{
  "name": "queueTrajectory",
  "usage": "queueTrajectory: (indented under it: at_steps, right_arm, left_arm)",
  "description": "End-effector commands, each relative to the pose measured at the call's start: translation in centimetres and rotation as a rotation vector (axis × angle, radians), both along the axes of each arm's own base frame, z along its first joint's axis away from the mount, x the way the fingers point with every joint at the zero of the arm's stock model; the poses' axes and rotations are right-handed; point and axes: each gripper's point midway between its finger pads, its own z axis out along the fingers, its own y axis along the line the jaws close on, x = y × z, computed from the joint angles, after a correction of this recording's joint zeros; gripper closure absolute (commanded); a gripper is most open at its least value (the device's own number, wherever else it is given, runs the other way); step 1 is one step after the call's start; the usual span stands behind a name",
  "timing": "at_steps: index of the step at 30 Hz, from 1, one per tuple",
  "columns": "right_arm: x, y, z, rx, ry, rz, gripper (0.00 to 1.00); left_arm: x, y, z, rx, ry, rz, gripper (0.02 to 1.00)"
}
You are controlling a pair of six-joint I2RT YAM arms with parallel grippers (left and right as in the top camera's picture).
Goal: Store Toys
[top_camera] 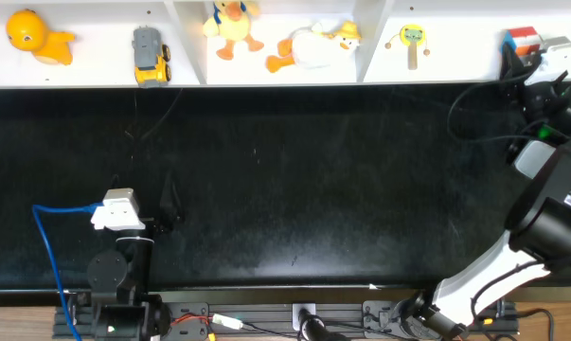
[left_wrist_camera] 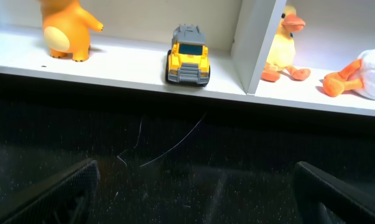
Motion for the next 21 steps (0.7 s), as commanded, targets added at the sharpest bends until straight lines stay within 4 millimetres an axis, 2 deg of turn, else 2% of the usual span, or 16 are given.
queueTrajectory:
  at_steps: [1,7,13,14,17,19,21]
  right_arm:
    - [1.0,-0.5,-0.3,0.024,-0.007,-0.009,0.954]
    - [1.7,-1.2,-0.2,0.015,-0.010,-0.077,0.954]
    - [2.3,-0.1,-0.2,0.015,-0.008,-0.069,0.943]
    - [2.4,0.1,-0.2,0.016,-0.008,-0.066,0.910]
    - [2.4,0.1,-0.1,0.062,-0.007,-0.067,0.634]
    - [2.4,0.1,-0.1,0.096,-0.004,-0.070,0.570]
    - [2.4,0.0,-0.1,0.124,-0.002,-0.074,0.329]
  left_arm:
    - [0.0,0.0,0.1,-0.018,-0.006,0.001,0.020]
    - [0.0,0.0,0.1,-0.018,-0.006,0.001,0.020]
    - [0.0,0.0,0.1,-0.018,-0.006,0.001,0.020]
    - [0.0,0.0,0.0,-0.018,-0.006,0.001,0.023]
    - [0.0,0.0,0.1,-0.018,-0.006,0.001,0.023]
    - [0.0,0.0,0.1,-0.018,-0.006,0.001,0.020]
    - [0.0,0.0,0.1,-0.018,-0.006,0.001,0.020]
